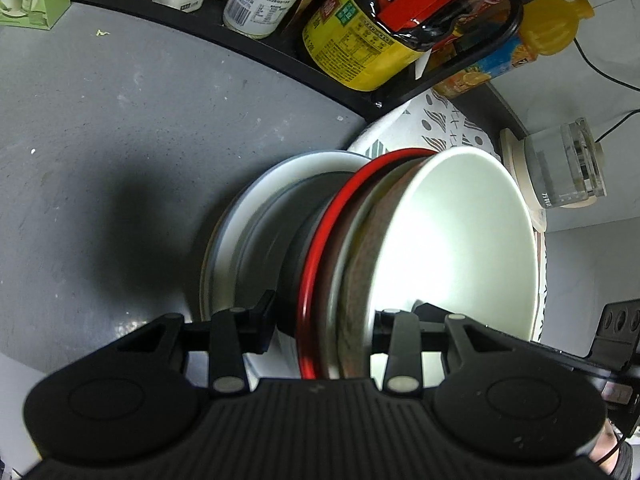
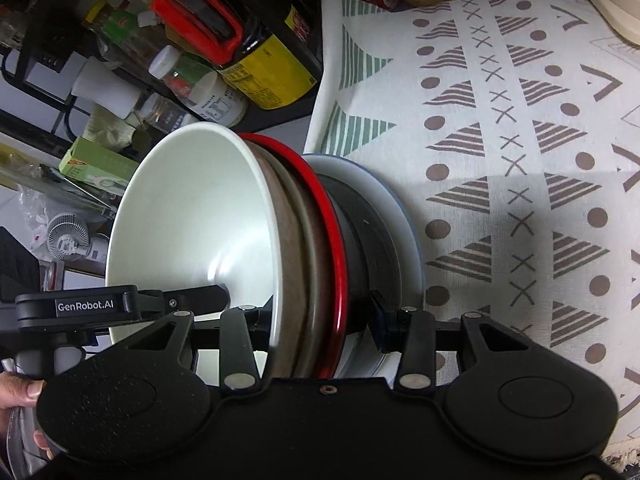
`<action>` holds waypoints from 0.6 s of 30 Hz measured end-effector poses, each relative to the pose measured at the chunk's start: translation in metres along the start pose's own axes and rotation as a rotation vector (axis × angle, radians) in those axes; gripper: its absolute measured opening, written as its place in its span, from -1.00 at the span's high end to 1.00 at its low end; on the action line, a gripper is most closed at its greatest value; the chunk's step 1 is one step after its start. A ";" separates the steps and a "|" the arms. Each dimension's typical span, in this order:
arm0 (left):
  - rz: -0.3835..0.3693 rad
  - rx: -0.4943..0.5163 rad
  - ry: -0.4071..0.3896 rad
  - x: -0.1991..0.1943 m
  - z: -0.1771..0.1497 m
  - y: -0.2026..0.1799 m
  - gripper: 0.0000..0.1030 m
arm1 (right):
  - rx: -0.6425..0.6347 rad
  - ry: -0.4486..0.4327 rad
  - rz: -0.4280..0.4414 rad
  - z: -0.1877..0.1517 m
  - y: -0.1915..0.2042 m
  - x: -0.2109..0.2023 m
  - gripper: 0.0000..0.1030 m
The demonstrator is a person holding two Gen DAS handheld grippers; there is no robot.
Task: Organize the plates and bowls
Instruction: 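Lift the bowl stack with both grippers and carry it over the plate stack, then lower the bowl stack onto the plates and open both grippers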
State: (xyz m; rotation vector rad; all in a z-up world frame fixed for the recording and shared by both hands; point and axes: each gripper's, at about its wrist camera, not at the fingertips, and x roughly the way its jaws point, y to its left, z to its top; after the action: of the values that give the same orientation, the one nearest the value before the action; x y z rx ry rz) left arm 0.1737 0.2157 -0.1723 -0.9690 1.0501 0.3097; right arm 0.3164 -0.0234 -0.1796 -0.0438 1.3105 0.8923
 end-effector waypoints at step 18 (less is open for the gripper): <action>-0.007 -0.002 0.015 0.006 0.007 0.011 0.26 | 0.019 0.023 -0.022 -0.001 0.004 0.014 0.20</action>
State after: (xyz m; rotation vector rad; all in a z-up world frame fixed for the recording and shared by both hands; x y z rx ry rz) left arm 0.1741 0.2264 -0.1816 -0.9773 1.0598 0.2982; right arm 0.3130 -0.0138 -0.1906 -0.0534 1.3376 0.8623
